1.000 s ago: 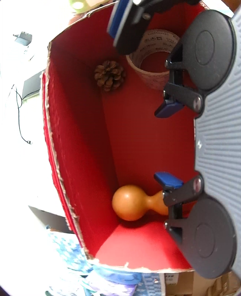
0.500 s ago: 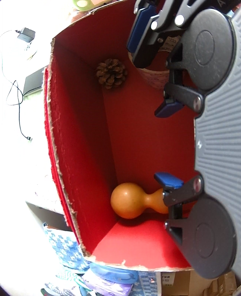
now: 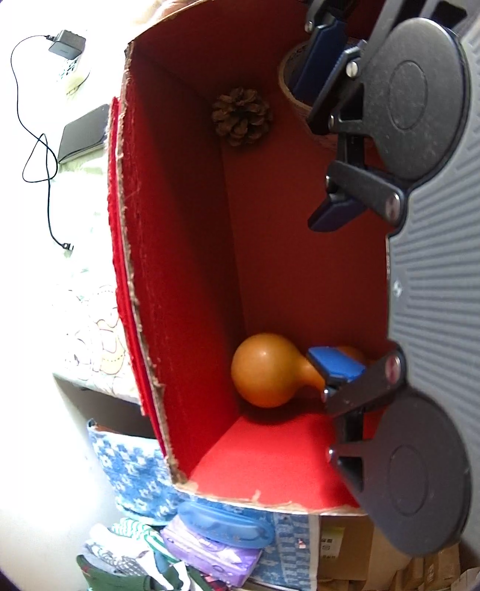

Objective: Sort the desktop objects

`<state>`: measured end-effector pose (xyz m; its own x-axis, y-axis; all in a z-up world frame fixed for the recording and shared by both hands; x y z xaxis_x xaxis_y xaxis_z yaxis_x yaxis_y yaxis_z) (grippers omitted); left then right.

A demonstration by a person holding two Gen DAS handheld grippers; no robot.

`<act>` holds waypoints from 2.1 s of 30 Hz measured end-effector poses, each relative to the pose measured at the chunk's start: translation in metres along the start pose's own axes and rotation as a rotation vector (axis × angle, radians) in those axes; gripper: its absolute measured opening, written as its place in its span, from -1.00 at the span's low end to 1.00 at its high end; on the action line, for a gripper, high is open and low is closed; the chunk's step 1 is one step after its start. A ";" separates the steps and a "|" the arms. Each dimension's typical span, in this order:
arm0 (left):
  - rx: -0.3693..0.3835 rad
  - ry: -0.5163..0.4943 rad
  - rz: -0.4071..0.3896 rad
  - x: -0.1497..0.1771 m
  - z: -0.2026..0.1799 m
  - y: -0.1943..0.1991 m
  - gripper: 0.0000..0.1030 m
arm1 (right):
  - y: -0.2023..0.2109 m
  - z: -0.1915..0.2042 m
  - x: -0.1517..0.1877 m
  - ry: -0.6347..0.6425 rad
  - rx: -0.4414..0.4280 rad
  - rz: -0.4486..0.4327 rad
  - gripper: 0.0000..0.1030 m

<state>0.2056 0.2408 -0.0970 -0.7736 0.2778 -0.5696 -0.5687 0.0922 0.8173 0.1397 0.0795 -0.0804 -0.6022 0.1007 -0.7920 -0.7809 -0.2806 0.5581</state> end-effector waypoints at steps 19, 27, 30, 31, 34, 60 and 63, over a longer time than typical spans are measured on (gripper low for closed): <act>-0.020 -0.012 -0.018 0.001 -0.003 -0.001 0.39 | -0.008 0.003 0.003 0.009 -0.012 0.033 -0.53; -0.015 -0.016 -0.023 0.000 -0.004 -0.001 0.39 | -0.008 0.002 0.002 0.010 -0.014 0.033 -0.53; -0.001 -0.005 -0.066 -0.001 -0.003 0.005 0.40 | -0.008 0.002 0.002 0.010 -0.014 0.034 -0.53; -0.013 -0.005 -0.097 -0.001 -0.002 0.010 0.40 | -0.008 0.002 0.002 0.010 -0.014 0.036 -0.53; -0.025 -0.005 -0.204 -0.004 0.001 0.038 0.40 | -0.004 0.002 0.002 -0.007 -0.032 0.020 -0.49; 0.339 -0.004 -0.190 0.129 -0.131 0.137 0.36 | 0.130 -0.082 0.010 -0.212 -0.233 -0.244 -0.45; 0.279 0.023 -0.139 0.139 -0.138 0.119 0.35 | 0.126 -0.095 0.030 -0.250 -0.254 -0.147 -0.45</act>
<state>-0.0084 0.1580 -0.0906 -0.7013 0.2230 -0.6771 -0.5735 0.3876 0.7217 0.0392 -0.0433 -0.0569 -0.5335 0.3778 -0.7567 -0.8145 -0.4705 0.3393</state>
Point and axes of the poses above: each gripper's, at about its wrist camera, not at the fingertips, and y roughly against the way its jaws point, z to its left, x to its underside, the point moved 5 cm from there along -y, roughly the way its jaws point, and after that the axes turned 12 degrees about -z, right-handed, at the moved point
